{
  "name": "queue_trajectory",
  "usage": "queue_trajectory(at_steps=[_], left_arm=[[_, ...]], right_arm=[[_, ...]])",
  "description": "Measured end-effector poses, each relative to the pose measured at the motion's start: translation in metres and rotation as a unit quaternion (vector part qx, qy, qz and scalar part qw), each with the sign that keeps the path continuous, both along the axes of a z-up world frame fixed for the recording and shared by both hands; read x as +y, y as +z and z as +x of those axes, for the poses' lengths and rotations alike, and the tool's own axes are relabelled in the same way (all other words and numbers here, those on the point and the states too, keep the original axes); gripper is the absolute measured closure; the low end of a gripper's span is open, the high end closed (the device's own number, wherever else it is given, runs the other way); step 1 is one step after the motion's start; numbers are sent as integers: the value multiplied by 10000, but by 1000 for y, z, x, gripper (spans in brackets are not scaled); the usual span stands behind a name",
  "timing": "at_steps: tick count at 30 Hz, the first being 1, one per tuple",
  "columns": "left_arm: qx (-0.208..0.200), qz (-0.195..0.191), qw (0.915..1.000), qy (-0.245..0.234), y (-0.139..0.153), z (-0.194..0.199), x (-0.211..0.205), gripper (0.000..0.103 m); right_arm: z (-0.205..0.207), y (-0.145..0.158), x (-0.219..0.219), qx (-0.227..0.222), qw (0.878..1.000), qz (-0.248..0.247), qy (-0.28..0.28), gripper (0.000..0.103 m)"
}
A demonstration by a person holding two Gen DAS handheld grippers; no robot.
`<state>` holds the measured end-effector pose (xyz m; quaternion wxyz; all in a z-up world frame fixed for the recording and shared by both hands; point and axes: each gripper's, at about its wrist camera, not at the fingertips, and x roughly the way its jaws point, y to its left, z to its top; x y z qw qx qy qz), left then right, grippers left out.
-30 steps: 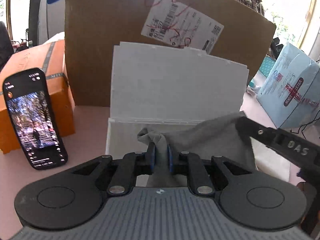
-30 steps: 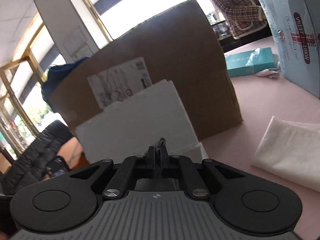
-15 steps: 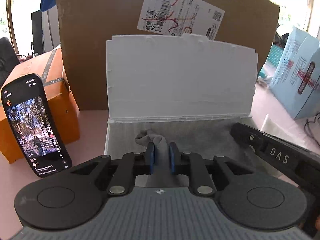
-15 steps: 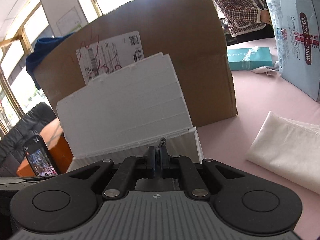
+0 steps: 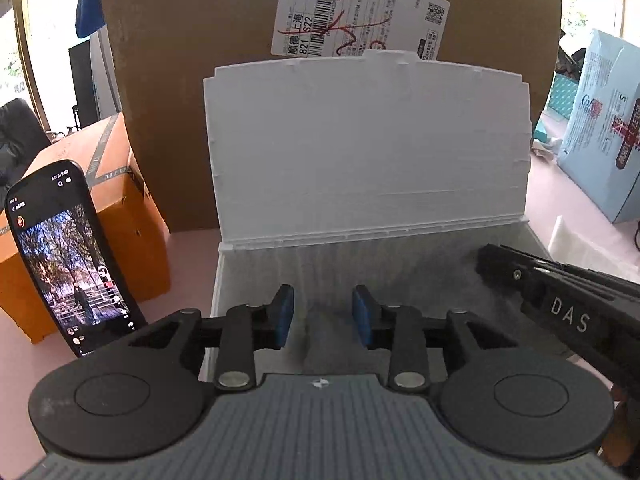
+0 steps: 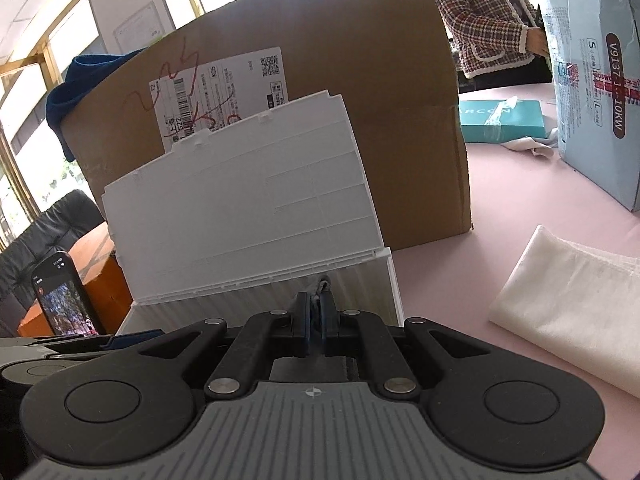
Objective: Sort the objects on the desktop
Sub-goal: 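Carry the grey cloth with the left gripper into the white foam tray, then open the left gripper to drop the cloth and withdraw both tools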
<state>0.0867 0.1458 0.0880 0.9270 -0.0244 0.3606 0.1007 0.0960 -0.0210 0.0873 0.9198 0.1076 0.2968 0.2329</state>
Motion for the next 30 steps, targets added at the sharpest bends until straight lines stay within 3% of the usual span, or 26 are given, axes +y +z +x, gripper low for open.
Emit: queue_trajectory(at_steps=[4,6,7,8,11,12,13,14,15,17,20,30], left_arm=[[42,1,10000,-9,-2,2,0,72],[48,3,10000,-9,-2,3,0,64],[24,-20,10000,-19,-1,3,0,52],[-16,-42,10000,-12,0,2,0,48],[-143,-23,9999,87,5,-1,2,39],[-183,-45,9998,111,6,-2,3,36],[-222,-83,9996,130,7,-3,4,24],[-275,-146,9994,139,8,-4,6,18],[-346,-259,9990,122,9,-5,7,18],[-414,-431,9982,23,11,-8,8,18],[-508,-396,9978,-166,14,-11,1,16],[-790,542,9941,-518,16,-18,-27,13]], right_arm=[[0,0,1,-40,10000,-71,13,97],[0,0,0,-11,10000,-22,23,89],[-1,1,0,-16,10000,-3,33,85],[-2,2,0,-37,10000,14,6,80],[-5,6,-3,-202,9997,32,-129,68],[-6,8,-4,-263,9995,56,-175,59],[-6,9,-6,-303,9992,130,-229,52],[-7,10,-9,-324,9988,256,-251,38],[-7,11,-11,-306,9986,391,-207,25],[-9,12,-13,-322,9978,547,-199,12],[-13,15,-12,-441,9973,562,-193,9],[-14,15,-8,-396,9970,658,66,6]])
